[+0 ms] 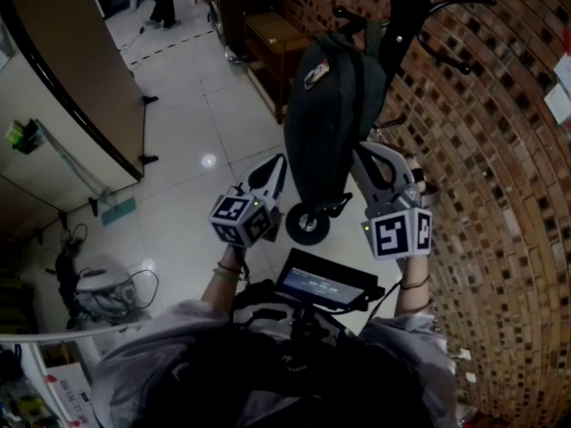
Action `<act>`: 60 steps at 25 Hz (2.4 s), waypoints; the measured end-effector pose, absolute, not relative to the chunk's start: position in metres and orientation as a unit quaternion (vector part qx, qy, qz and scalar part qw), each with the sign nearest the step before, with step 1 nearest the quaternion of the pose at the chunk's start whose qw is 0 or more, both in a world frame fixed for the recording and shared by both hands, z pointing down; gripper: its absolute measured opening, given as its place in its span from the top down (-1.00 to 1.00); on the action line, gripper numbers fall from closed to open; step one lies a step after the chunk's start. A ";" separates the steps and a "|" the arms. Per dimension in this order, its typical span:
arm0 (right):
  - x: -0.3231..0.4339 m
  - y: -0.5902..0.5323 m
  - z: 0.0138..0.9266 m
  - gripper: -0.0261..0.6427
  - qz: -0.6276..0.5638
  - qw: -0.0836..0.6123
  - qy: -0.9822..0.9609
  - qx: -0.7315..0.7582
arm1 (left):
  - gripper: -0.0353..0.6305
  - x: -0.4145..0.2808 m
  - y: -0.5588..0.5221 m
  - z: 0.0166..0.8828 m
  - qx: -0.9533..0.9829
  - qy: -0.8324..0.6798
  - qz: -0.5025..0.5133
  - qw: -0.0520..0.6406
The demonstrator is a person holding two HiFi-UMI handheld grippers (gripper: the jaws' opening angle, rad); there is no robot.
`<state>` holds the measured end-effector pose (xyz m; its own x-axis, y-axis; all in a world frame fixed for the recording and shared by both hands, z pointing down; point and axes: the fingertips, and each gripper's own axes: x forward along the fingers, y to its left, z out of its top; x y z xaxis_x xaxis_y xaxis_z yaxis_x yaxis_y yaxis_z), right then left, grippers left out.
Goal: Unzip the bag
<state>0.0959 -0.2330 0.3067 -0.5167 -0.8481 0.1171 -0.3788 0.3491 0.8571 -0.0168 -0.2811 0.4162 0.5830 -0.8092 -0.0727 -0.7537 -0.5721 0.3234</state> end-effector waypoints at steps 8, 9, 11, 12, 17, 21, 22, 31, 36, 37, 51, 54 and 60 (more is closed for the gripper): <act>0.096 -0.226 0.320 0.88 -0.401 0.295 -0.775 0.390 | 0.87 -0.014 -0.282 0.418 0.880 -0.445 -0.099 0.130; 0.097 -0.226 0.322 0.88 -0.400 0.295 -0.776 0.389 | 0.87 -0.014 -0.282 0.420 0.881 -0.446 -0.097 0.127; 0.097 -0.223 0.326 0.88 -0.395 0.293 -0.780 0.387 | 0.87 -0.013 -0.283 0.421 0.881 -0.446 -0.096 0.124; 0.097 -0.222 0.329 0.88 -0.393 0.293 -0.782 0.385 | 0.87 -0.012 -0.282 0.419 0.881 -0.445 -0.098 0.125; 0.097 -0.217 0.338 0.88 -0.381 0.291 -0.790 0.384 | 0.87 -0.009 -0.278 0.413 0.881 -0.442 -0.100 0.135; 0.099 -0.217 0.341 0.88 -0.378 0.292 -0.791 0.382 | 0.87 -0.009 -0.279 0.421 0.880 -0.446 -0.098 0.131; 0.100 -0.217 0.342 0.88 -0.378 0.295 -0.791 0.380 | 0.87 -0.009 -0.279 0.423 0.880 -0.446 -0.096 0.128; 0.100 -0.214 0.355 0.88 -0.354 0.285 -0.806 0.379 | 0.87 -0.008 -0.274 0.416 0.879 -0.445 -0.101 0.138; 0.099 -0.210 0.363 0.87 -0.348 0.295 -0.808 0.374 | 0.87 -0.007 -0.271 0.418 0.881 -0.444 -0.096 0.135; 0.098 -0.210 0.365 0.87 -0.346 0.295 -0.809 0.373 | 0.87 -0.007 -0.270 0.418 0.881 -0.444 -0.095 0.136; 0.099 -0.201 0.400 0.86 -0.324 0.322 -0.816 0.356 | 0.87 -0.012 -0.269 0.420 0.879 -0.445 -0.098 0.140; 0.099 -0.199 0.406 0.86 -0.313 0.315 -0.822 0.358 | 0.87 -0.013 -0.269 0.421 0.878 -0.447 -0.096 0.143; 0.101 -0.200 0.418 0.86 -0.294 0.310 -0.828 0.362 | 0.87 -0.011 -0.272 0.419 0.878 -0.446 -0.096 0.142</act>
